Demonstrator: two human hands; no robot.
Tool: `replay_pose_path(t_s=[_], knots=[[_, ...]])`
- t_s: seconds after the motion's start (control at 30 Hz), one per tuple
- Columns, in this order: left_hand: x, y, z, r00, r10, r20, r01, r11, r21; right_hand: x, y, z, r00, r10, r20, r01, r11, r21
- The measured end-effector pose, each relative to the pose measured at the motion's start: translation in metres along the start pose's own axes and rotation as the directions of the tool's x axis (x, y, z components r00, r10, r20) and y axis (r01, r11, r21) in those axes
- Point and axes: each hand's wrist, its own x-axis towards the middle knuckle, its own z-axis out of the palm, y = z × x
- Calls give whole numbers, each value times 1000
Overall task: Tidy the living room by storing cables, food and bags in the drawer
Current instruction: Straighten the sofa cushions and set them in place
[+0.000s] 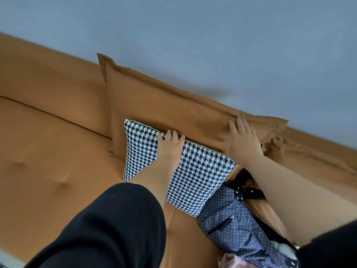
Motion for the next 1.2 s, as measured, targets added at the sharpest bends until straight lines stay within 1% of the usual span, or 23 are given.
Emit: replay_pose_path(t_s=[0.1, 0.2, 0.27, 0.33, 0.4, 0.6, 0.73, 0.83, 0.9, 0.97, 1.03, 1.1, 1.17, 1.2], knots=[[-17, 0, -12, 997, 55, -48, -55, 998, -11, -14, -10, 1, 999, -44, 17, 42, 994, 98], [-40, 5, -25, 999, 20, -34, -22, 998, -59, -31, -25, -5, 994, -102, 33, 97, 986, 139], [-52, 9, -32, 1000, 11, -25, -13, 997, -79, -42, -34, -9, 991, -120, 55, 111, 983, 144], [-70, 10, -37, 998, 27, -55, -31, 997, -67, -60, -42, -14, 989, -124, 79, 111, 982, 152], [-95, 8, -39, 998, 34, -55, -38, 997, -70, -87, -52, -20, 985, -128, 116, 109, 981, 158], [-161, -8, -35, 999, -39, -33, 35, 992, -125, -145, -88, -29, 986, -97, 137, 80, 989, 128], [-200, -20, -29, 999, -21, -43, 16, 992, -122, -183, -121, -39, 995, -16, 97, 4, 992, 123], [-220, -35, -27, 996, -2, -88, -9, 992, -128, -208, -133, -49, 997, 57, 59, -65, 988, 139], [-234, -41, -26, 992, 57, -115, -70, 991, -114, -232, -139, -54, 990, 133, 55, -141, 974, 178], [-252, -39, -24, 979, 149, -138, -163, 982, -97, -265, -148, -52, 975, 214, 61, -222, 956, 194], [-266, -33, -22, 959, 227, -168, -240, 969, -65, -288, -152, -47, 963, 261, 74, -271, 940, 209], [-284, -20, -16, 932, 326, -155, -335, 942, -30, -320, -158, -40, 936, 333, 118, -351, 911, 216], [-297, -8, -9, 920, 363, -144, -369, 930, -10, -342, -160, -32, 913, 381, 147, -406, 885, 228], [-309, 4, -4, 906, 405, -122, -408, 913, 4, -362, -159, -24, 891, 415, 183, -450, 863, 230]])
